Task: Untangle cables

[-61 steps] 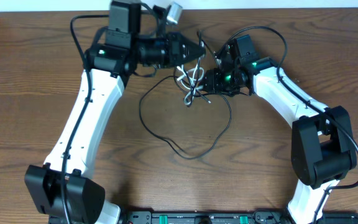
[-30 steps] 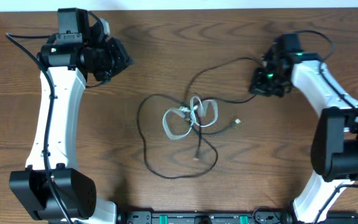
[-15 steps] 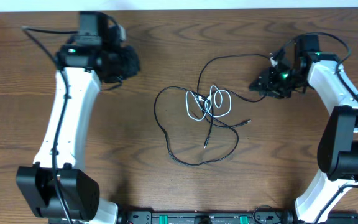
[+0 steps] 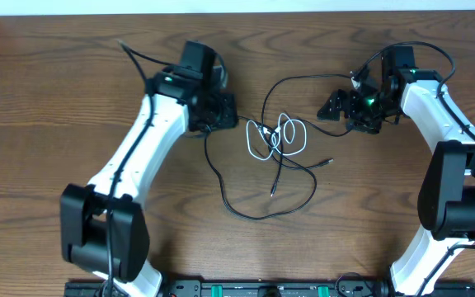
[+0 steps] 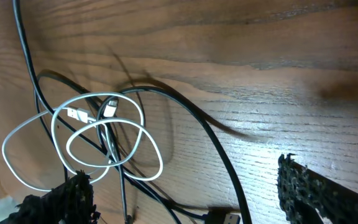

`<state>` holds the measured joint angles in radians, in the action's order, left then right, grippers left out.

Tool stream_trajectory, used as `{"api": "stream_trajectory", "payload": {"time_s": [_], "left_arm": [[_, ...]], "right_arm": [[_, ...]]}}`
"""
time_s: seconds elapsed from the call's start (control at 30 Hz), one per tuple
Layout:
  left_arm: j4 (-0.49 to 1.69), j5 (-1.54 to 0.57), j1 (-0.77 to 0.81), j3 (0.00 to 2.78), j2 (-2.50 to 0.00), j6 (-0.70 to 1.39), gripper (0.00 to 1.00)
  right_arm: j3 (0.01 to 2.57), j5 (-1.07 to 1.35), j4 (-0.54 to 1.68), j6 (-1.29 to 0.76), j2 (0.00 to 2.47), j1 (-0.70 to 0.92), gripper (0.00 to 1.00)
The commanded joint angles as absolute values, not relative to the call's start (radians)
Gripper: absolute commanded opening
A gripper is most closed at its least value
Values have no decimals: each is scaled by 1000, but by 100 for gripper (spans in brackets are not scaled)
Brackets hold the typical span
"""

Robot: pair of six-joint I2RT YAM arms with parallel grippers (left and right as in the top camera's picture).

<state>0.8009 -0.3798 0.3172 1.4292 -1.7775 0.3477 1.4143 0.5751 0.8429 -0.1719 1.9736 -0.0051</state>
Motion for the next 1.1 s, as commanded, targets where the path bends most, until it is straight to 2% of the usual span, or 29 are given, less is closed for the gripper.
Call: {"api": "stream_trajectory", "payload": {"time_s": [0.0, 0.27, 0.47, 0.53, 0.6, 0.83, 1.07], "left_arm": [[773, -384, 340, 1408, -1803, 372, 36], [706, -384, 390, 1402, -1865, 371, 45], [701, -384, 403, 1402, -1936, 362, 45], [701, -384, 403, 1402, -1960, 360, 32], [701, -383, 403, 1402, -1974, 360, 8], [698, -326, 402, 1407, -1939, 352, 7], [701, -275, 403, 1422, -1774, 352, 8]], "right_arm": [[1411, 574, 845, -163, 1982, 2, 92], [1411, 574, 848, -163, 1982, 2, 92], [1411, 574, 850, -162, 1982, 2, 92], [1411, 574, 850, -162, 1982, 2, 92], [1411, 574, 851, -162, 1982, 2, 92], [1411, 574, 854, -162, 1982, 13, 91], [1411, 543, 851, -163, 1982, 76, 90]]}}
